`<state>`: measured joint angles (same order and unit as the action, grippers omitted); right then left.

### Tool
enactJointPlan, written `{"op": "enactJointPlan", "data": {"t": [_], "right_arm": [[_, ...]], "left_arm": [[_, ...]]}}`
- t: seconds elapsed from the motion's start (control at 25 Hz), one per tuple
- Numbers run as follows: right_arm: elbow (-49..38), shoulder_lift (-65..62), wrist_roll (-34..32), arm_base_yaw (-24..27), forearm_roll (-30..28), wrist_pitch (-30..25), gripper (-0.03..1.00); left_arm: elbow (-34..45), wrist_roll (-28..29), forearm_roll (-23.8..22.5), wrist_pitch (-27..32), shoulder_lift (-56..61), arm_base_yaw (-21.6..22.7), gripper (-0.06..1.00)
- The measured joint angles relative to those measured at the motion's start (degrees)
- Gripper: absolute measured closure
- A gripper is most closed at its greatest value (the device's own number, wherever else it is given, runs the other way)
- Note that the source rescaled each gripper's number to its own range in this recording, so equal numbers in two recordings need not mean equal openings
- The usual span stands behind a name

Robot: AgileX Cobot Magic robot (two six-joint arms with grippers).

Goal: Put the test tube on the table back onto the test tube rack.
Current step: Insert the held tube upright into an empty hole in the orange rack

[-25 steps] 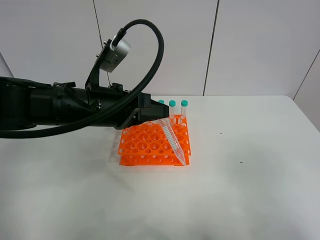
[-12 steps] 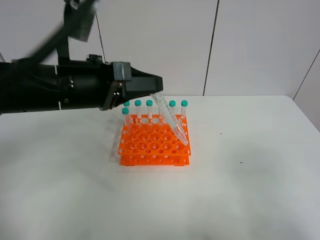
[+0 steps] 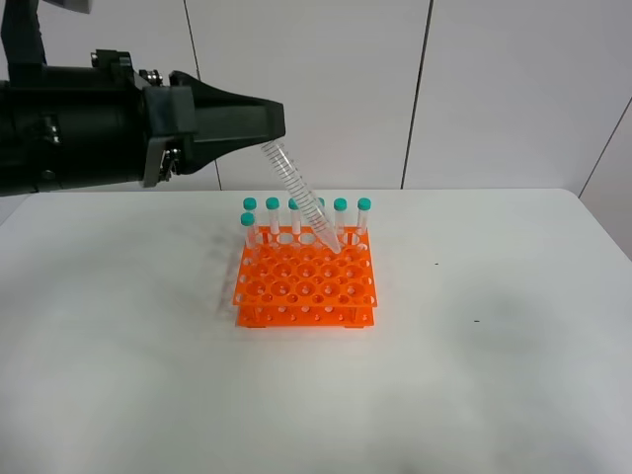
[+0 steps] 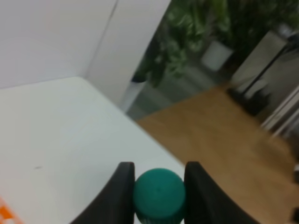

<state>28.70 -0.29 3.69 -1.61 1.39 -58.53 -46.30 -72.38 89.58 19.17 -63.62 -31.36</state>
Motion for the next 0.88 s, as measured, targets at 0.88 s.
{"op": "enactJointPlan", "data": {"t": [0.88], "right_arm": [[0.0,0.0,0.0,0.0,0.0,0.0,-0.01]], "left_arm": [[0.0,55.47,-81.1,-31.23,-12.39,-0.65,0.94]]}}
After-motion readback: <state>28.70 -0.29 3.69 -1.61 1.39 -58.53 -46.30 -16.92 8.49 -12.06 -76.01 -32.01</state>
